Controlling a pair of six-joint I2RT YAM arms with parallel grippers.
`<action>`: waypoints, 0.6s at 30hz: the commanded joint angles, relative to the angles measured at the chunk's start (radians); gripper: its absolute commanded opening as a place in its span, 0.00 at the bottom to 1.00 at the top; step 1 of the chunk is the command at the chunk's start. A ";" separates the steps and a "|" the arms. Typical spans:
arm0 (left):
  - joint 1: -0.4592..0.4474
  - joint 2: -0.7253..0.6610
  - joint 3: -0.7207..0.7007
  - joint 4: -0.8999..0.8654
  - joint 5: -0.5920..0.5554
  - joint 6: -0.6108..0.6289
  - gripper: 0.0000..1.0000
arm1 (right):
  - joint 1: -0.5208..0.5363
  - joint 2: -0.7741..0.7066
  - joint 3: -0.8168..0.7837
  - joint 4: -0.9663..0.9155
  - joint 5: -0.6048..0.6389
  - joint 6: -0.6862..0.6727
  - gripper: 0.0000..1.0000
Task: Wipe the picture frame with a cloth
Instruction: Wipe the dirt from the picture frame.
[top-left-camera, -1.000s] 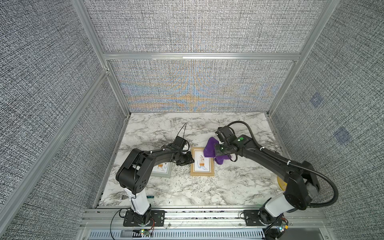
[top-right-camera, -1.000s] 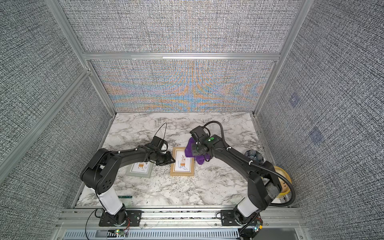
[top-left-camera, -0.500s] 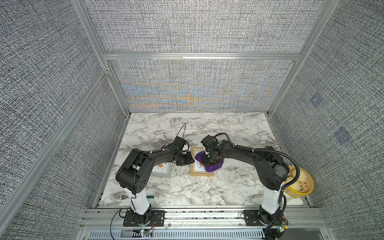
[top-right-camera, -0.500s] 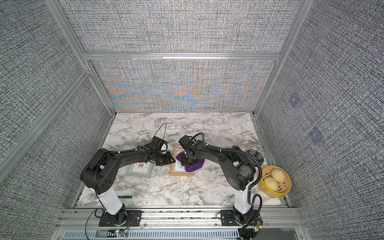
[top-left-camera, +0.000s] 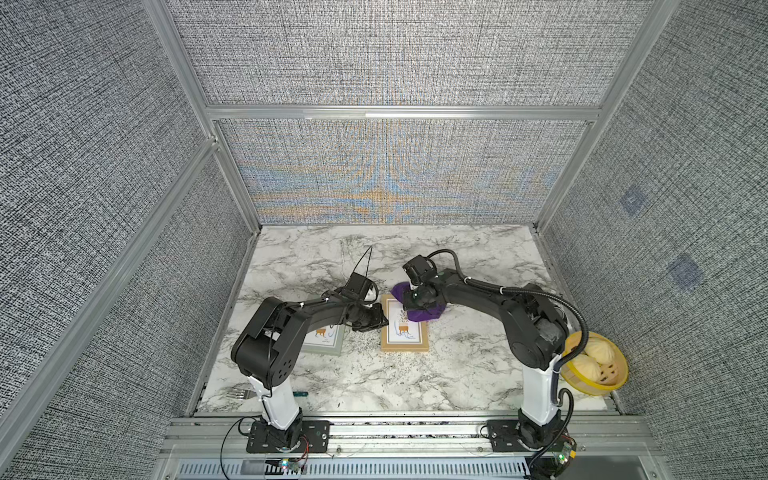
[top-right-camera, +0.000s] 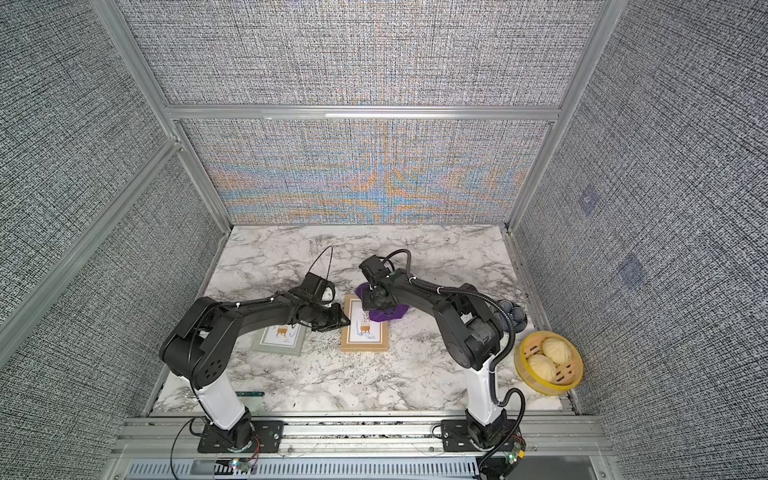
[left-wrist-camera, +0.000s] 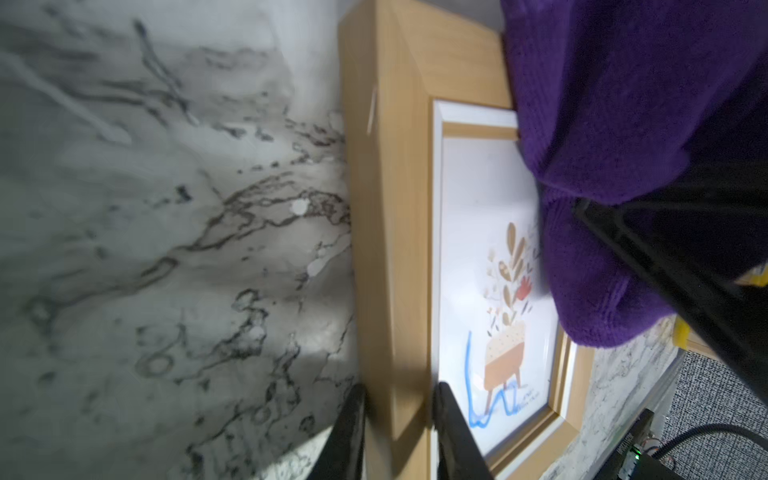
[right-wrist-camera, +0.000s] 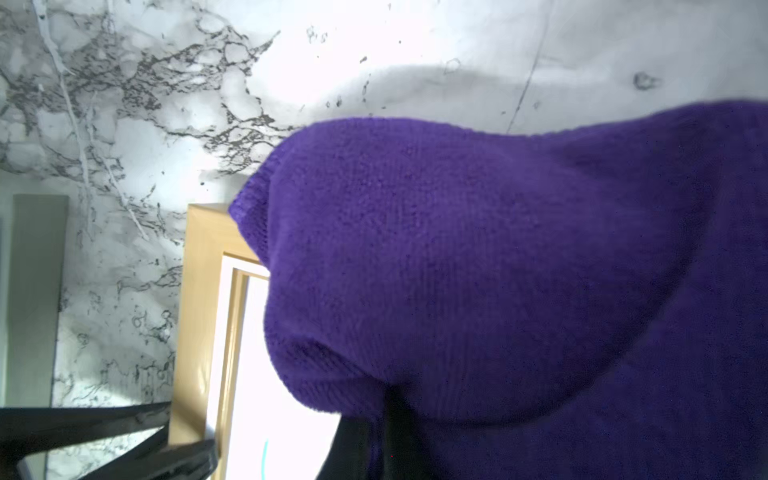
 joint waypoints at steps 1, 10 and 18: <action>-0.003 0.027 -0.018 -0.297 -0.152 0.017 0.11 | -0.001 -0.007 0.004 -0.020 0.024 -0.050 0.00; -0.003 0.025 -0.015 -0.288 -0.159 -0.034 0.11 | 0.039 -0.032 -0.111 -0.048 -0.244 -0.174 0.00; -0.002 0.030 -0.021 -0.277 -0.156 -0.047 0.11 | 0.087 -0.116 -0.211 -0.048 -0.330 -0.200 0.00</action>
